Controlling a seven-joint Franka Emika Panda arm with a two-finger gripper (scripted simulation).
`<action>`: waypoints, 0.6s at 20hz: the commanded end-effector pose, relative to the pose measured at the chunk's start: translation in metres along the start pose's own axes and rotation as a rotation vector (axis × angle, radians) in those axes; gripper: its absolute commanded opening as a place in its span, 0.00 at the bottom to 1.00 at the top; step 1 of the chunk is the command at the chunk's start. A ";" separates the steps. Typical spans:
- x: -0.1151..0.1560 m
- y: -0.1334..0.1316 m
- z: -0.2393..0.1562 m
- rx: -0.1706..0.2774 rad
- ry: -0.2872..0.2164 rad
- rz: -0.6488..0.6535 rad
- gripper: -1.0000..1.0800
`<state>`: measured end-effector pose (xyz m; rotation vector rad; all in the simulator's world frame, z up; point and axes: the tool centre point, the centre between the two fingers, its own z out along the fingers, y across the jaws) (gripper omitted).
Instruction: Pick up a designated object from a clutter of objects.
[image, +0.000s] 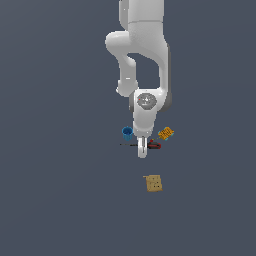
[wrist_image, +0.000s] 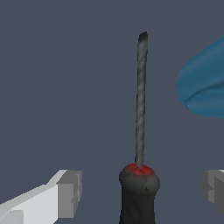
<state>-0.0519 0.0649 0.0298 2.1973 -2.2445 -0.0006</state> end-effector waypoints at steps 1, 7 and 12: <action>0.000 0.000 0.008 0.001 0.000 0.001 0.96; 0.000 0.000 0.014 0.001 0.000 0.001 0.00; 0.000 0.000 0.014 0.001 0.000 0.001 0.00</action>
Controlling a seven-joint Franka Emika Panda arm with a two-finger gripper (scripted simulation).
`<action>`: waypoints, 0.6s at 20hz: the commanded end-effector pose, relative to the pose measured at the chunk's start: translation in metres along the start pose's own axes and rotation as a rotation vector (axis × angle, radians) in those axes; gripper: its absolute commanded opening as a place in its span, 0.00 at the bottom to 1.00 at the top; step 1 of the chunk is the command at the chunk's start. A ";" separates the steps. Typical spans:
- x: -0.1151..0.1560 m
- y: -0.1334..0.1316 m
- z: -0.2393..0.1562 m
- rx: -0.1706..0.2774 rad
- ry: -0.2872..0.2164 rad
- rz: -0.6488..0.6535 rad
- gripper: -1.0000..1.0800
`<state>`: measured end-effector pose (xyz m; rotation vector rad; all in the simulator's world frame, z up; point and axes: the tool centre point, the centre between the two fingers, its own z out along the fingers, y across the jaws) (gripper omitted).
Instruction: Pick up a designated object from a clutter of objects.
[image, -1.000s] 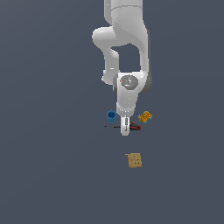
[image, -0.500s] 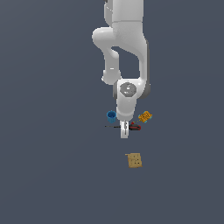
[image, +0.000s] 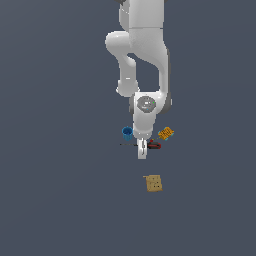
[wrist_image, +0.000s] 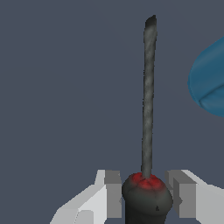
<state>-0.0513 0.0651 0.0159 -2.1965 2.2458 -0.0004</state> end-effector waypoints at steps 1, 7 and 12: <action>0.000 0.000 0.000 0.000 0.000 0.000 0.00; 0.001 0.000 -0.001 0.000 0.000 0.001 0.00; 0.005 0.002 -0.010 0.000 0.000 0.001 0.00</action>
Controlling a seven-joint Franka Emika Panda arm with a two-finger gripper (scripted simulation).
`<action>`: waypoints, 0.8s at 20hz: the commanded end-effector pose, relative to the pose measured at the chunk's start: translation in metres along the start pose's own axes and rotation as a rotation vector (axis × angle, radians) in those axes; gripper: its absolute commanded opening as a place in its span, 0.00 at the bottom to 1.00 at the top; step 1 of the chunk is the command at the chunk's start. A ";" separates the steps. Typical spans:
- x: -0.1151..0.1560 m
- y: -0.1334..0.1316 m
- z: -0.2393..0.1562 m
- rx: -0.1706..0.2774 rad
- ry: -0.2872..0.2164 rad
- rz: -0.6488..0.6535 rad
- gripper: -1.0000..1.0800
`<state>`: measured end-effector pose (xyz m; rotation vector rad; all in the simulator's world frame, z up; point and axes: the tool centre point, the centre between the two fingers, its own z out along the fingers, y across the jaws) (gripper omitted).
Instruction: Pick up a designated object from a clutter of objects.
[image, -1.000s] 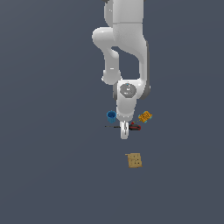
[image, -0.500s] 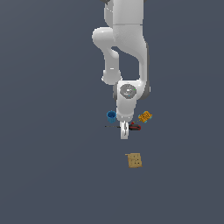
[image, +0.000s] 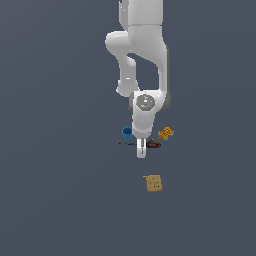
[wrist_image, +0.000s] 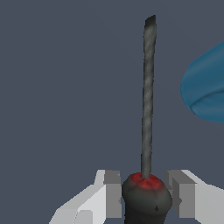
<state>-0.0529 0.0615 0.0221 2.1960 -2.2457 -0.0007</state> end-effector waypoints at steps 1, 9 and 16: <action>0.003 0.000 -0.007 0.001 0.000 0.000 0.00; 0.023 0.007 -0.046 0.001 -0.001 0.000 0.00; 0.051 0.015 -0.102 0.001 -0.001 0.001 0.00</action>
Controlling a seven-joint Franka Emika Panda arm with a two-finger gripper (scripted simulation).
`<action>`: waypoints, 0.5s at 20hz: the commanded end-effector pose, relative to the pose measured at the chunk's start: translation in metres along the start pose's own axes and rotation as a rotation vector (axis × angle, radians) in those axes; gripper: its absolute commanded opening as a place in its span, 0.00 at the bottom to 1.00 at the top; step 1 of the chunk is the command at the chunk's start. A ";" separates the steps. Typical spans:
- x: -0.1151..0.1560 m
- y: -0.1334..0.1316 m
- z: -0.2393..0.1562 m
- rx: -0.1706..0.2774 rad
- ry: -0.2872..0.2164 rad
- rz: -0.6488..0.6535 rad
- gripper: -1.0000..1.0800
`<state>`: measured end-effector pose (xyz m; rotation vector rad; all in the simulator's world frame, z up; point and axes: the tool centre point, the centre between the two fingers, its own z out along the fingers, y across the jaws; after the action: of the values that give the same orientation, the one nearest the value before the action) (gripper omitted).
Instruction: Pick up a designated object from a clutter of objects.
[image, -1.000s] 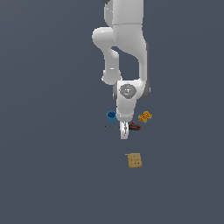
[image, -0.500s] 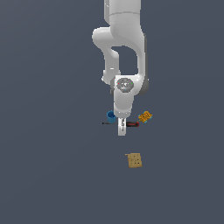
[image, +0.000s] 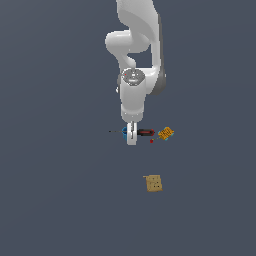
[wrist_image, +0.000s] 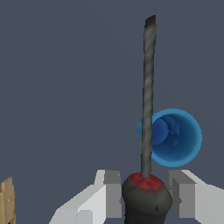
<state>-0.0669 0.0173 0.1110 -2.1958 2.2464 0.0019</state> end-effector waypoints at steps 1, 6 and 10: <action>0.011 0.003 -0.022 0.001 -0.001 0.000 0.00; 0.034 0.010 -0.068 0.001 -0.001 0.000 0.00; 0.053 0.015 -0.106 0.001 -0.001 0.000 0.00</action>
<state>-0.0803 -0.0279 0.2026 -2.1944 2.2461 0.0024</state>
